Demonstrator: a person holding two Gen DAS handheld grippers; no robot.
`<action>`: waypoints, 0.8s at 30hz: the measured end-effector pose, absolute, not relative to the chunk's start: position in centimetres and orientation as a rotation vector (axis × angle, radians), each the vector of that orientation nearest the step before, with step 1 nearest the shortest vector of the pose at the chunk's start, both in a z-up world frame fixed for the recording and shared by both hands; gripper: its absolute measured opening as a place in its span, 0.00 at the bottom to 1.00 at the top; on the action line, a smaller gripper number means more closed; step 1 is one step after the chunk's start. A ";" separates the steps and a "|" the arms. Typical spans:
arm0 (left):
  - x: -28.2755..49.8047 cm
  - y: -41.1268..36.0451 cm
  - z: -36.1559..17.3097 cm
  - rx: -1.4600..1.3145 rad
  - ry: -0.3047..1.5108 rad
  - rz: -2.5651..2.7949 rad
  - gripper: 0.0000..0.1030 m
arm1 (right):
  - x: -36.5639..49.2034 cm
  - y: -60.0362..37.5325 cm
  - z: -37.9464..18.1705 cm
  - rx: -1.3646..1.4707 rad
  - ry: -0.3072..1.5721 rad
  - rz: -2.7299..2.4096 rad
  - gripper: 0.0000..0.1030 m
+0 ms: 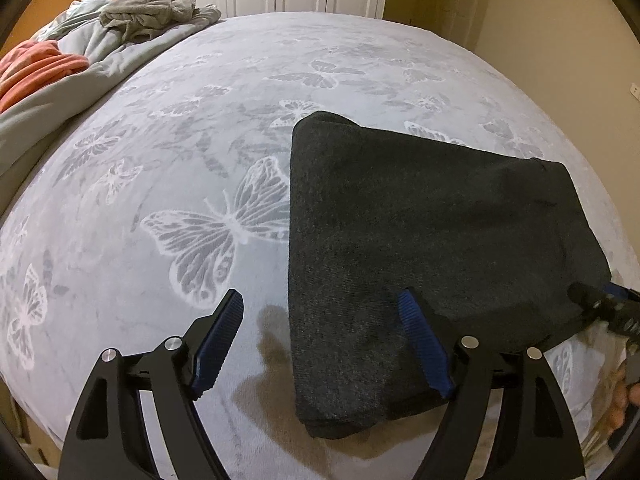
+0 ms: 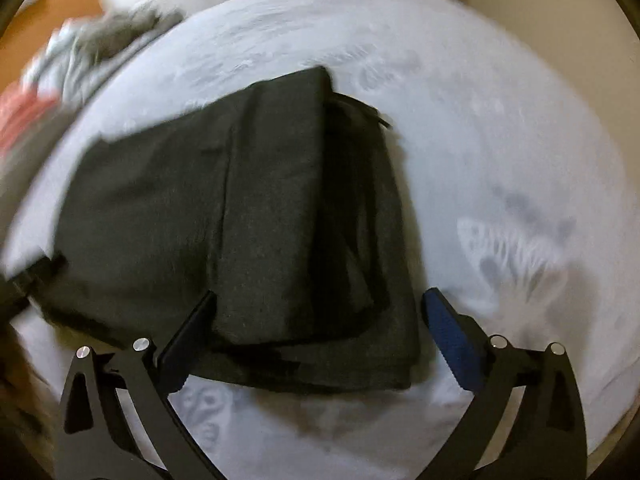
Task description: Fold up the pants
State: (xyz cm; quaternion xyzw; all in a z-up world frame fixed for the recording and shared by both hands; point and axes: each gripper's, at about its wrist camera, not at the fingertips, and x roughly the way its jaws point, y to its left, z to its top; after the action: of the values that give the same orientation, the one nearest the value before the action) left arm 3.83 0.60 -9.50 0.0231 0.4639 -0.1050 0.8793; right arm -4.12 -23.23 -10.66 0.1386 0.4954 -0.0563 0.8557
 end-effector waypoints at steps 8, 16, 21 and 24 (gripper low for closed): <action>3.2 0.7 -9.5 0.030 0.969 -0.227 0.76 | -5.5 -24.9 -8.7 0.365 0.980 -0.100 0.95; 2.7 2.0 -8.2 -0.213 1.016 -0.401 0.80 | -6.0 -26.3 -7.0 0.496 0.899 -0.075 0.95; 4.7 3.8 -11.1 -0.438 1.159 -0.401 0.80 | -4.9 -27.4 -10.1 0.669 1.019 -0.041 0.96; 5.3 4.8 -11.8 -0.598 1.169 -0.426 0.81 | -4.5 -26.9 -10.5 0.665 1.023 -0.032 0.96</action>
State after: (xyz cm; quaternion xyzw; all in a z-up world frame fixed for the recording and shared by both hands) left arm 5.33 4.76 -11.79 -0.2758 0.5393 -0.1963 0.7711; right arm -4.49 -26.85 -10.47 0.3122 0.4801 -0.0153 0.8196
